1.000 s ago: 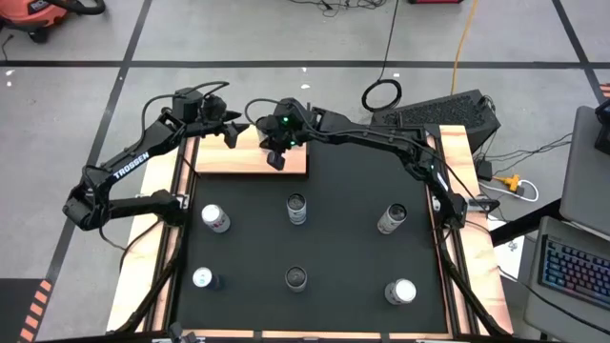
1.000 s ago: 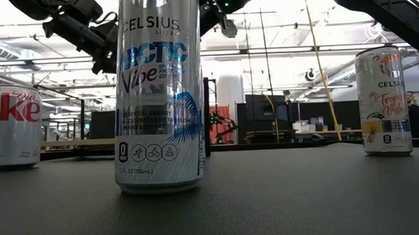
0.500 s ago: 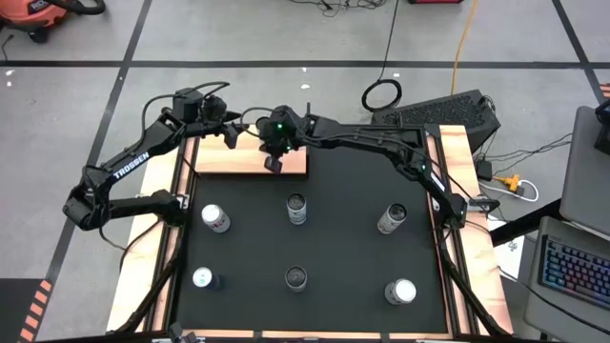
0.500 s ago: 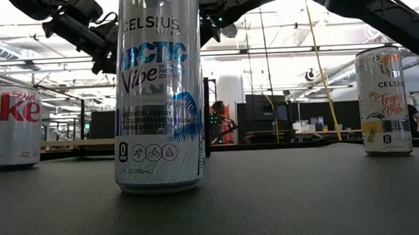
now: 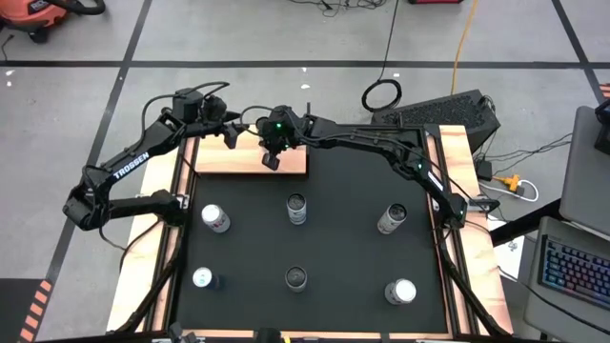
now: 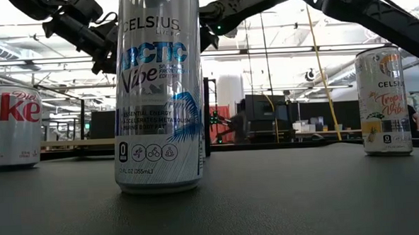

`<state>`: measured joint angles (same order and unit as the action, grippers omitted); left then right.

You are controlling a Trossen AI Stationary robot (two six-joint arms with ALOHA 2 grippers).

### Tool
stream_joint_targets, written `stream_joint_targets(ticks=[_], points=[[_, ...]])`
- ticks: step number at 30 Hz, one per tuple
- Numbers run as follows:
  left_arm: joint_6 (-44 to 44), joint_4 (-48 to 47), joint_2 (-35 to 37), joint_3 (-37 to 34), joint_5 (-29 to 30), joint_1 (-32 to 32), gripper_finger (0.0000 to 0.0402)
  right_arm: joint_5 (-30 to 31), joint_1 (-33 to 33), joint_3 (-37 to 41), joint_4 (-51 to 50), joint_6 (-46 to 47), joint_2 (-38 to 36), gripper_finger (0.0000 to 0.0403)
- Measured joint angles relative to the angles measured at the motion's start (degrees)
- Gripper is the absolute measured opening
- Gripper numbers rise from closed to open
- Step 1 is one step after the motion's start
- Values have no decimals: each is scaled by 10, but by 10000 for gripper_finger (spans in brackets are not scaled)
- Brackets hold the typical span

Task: Place canned beverage on shelf
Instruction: Put the top white yellow soda can on the shelf

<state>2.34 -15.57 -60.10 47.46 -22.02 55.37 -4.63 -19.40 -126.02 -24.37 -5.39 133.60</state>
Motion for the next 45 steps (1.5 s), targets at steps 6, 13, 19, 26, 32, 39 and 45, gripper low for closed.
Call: stream_joint_targets(ticks=[6, 13, 19, 26, 32, 39, 45], points=[[0, 0, 0, 0, 0, 0, 261, 17, -4, 0, 3, 1, 3, 0], [0, 0, 0, 0, 0, 0, 261, 16, -10, 0, 33, 5, 3, 0], [0, 0, 0, 0, 0, 0, 261, 18, -20, 0, 40, 6, 3, 0], [0, 0, 0, 0, 0, 0, 261, 18, -24, 0, 44, 16, 3, 0], [0, 0, 0, 0, 0, 0, 261, 17, -24, 0, 49, 16, 14, 0], [0, 1, 0, 0, 0, 0, 261, 16, -24, 0, 58, 20, 15, 0], [0, 0, 0, 0, 0, 0, 261, 16, -21, 0, 27, 26, 14, 0]])
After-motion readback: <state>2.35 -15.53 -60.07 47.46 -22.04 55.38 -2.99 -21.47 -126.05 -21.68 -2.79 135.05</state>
